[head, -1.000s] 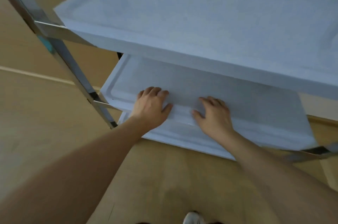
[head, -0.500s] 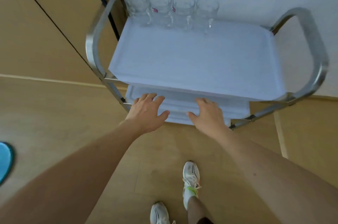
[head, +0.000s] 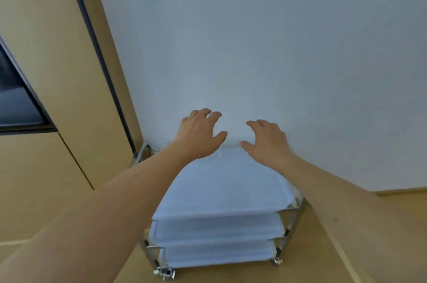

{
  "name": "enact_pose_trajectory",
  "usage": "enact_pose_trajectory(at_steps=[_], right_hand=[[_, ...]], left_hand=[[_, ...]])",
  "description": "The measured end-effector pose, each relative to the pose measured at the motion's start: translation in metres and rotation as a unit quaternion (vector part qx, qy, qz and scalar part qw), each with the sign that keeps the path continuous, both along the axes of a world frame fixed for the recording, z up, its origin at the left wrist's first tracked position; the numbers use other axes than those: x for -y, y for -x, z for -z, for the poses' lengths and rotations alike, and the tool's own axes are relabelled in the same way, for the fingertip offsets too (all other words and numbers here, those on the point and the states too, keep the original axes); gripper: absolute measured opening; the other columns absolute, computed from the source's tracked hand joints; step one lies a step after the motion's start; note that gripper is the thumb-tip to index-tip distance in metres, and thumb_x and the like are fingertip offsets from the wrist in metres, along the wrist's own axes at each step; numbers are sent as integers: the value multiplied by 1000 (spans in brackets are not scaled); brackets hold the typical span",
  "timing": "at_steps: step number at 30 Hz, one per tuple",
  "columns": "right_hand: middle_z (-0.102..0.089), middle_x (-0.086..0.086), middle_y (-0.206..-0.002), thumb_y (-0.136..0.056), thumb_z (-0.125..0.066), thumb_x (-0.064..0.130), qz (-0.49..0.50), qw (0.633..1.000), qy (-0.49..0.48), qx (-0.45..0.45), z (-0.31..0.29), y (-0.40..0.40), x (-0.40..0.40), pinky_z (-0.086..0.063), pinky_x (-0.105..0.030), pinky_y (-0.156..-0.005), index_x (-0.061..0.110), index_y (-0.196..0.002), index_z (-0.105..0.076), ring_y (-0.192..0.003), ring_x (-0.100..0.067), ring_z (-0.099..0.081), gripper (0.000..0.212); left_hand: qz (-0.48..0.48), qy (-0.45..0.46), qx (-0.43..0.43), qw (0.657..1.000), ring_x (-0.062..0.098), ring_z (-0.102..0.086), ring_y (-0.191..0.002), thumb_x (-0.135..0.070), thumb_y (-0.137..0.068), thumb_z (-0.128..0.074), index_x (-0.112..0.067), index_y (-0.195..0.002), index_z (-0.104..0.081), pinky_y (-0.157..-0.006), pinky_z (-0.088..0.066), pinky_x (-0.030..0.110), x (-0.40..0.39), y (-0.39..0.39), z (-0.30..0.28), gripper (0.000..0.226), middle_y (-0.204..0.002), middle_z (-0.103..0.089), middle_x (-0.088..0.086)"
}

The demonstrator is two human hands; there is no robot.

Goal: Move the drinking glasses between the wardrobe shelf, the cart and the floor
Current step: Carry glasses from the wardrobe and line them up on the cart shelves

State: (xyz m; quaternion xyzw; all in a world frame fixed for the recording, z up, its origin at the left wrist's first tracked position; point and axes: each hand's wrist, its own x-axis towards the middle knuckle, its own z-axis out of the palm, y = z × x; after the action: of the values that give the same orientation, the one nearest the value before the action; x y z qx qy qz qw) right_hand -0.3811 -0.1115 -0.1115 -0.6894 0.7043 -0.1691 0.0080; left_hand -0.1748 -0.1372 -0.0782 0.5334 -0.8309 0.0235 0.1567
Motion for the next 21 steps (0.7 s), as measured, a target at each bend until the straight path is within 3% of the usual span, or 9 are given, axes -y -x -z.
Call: enact_pose_trajectory(at_steps=[9, 12, 21], right_hand=[[-37, -5, -158, -93, -57, 58, 48, 994, 95, -1, -114, 129, -16, -32, -47, -112, 26, -152, -38, -143, -32, -33, 70], [-39, -4, -157, -93, -57, 57, 82, 991, 110, 1, -135, 183, -25, -33, -47, -111, 26, -152, -38, -142, -31, -34, 69], [-38, -5, -156, -95, -55, 58, 177, 975, 114, -68, -164, 359, -72, -33, -46, -110, 25, -153, -36, -142, -31, -34, 69]], left_hand=[[42, 86, 31, 995, 29, -33, -143, -57, -99, -43, -27, -152, -37, -111, -35, 49, 4, 122, -111, 62, -157, -38, 5], [82, 114, 61, 988, 29, -34, -143, -58, -99, -43, -27, -152, -35, -110, -35, 49, 5, 183, -127, 62, -157, -37, 6], [186, 126, 15, 974, 29, -36, -142, -57, -98, -46, -27, -153, -33, -109, -39, 48, 10, 385, -152, 64, -158, -36, 5]])
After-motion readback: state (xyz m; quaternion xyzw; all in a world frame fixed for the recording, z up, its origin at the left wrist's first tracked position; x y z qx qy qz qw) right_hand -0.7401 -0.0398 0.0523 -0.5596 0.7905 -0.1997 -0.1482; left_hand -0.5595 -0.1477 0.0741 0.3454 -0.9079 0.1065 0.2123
